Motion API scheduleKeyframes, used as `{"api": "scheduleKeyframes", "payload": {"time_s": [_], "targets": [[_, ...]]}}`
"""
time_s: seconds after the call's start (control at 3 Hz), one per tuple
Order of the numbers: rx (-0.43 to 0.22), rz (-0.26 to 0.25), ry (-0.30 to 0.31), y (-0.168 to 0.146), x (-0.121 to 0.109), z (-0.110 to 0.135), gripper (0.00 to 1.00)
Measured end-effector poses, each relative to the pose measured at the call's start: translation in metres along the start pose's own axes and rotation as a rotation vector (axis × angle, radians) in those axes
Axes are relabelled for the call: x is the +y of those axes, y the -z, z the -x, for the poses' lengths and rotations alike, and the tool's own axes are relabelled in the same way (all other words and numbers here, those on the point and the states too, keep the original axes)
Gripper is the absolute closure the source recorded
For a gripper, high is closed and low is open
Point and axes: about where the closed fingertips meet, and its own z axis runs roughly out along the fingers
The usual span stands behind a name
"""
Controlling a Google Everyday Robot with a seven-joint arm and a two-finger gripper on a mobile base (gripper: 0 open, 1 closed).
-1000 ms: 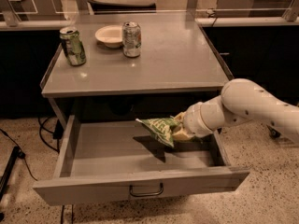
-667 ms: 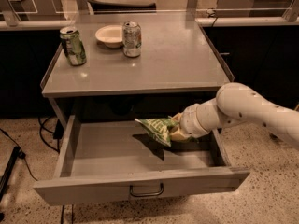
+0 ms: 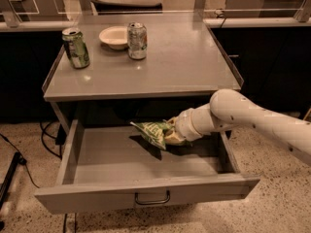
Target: Place green jalapeno chip bag into top drawer
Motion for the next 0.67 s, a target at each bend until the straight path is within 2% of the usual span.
{"api": "scheduleKeyframes", "payload": {"time_s": [0.67], "targets": [[-0.054,0.04,0.005,-0.036,0.005,0.007,1.0]]}}
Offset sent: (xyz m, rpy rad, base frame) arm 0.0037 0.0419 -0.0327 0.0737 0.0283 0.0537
